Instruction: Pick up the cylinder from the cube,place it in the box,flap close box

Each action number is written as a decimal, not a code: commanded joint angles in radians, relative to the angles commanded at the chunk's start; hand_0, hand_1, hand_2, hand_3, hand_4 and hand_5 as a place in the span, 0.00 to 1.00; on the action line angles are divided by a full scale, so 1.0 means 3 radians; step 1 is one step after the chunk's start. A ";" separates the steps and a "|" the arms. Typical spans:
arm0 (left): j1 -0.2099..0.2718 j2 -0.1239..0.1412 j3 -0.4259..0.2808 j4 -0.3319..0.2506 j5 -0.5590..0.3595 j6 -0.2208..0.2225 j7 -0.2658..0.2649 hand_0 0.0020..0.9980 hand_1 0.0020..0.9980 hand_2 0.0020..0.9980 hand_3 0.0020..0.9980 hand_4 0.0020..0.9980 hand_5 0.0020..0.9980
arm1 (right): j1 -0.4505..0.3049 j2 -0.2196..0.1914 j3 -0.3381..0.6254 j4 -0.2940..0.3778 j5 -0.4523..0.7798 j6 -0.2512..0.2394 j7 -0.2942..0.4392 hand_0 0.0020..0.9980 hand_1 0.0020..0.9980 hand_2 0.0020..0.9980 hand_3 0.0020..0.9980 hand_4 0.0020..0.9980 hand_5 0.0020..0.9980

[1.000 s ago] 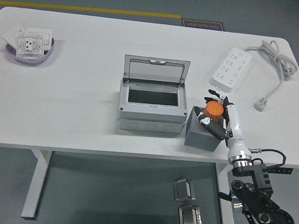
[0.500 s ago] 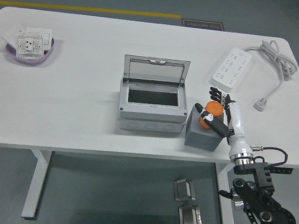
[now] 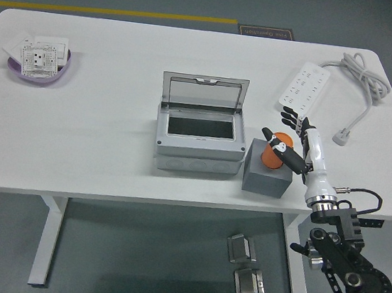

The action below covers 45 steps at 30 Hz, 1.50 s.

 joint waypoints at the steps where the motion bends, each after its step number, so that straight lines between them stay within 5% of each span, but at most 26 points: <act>1: -0.0001 0.0003 0.0003 0.0000 -0.0001 0.0000 0.0000 0.63 0.58 0.55 0.59 0.48 0.04 | -0.0003 -0.0008 0.0022 0.0024 0.0007 0.0004 0.0000 0.89 0.81 0.81 0.83 0.99 0.49; 10: 0.0010 0.0019 -0.0002 0.0000 0.0013 -0.0002 -0.0002 0.63 0.58 0.55 0.59 0.48 0.05 | -0.0068 -0.0052 0.0166 0.0276 0.0204 0.0076 0.0028 0.88 0.81 0.81 0.84 1.00 0.50; 11: 0.0012 0.0016 -0.0011 0.0000 0.0021 -0.0002 -0.0003 0.63 0.58 0.55 0.59 0.48 0.05 | -0.0071 -0.0053 0.0172 0.0292 0.0227 0.0083 0.0026 0.87 0.81 0.81 0.84 1.00 0.62; 16: 0.0020 0.0001 -0.0034 0.0000 0.0041 -0.0004 -0.0008 0.63 0.58 0.55 0.59 0.48 0.05 | -0.0090 -0.0048 0.0220 0.0380 0.0313 0.0117 0.0014 0.87 0.81 0.81 0.84 1.00 0.62; 17: 0.0019 0.0001 -0.0030 0.0000 0.0037 -0.0003 -0.0010 0.63 0.58 0.54 0.58 0.48 0.05 | -0.0096 -0.0050 0.0234 0.0401 0.0315 0.0121 0.0011 0.87 0.81 0.81 0.84 1.00 0.77; 45: -0.0026 0.0049 -0.0099 0.0000 0.0104 0.0004 -0.0034 0.63 0.58 0.54 0.58 0.48 0.05 | -0.0132 -0.0119 0.0581 0.0650 0.0149 0.0123 -0.0113 0.87 0.81 0.80 0.83 0.97 0.79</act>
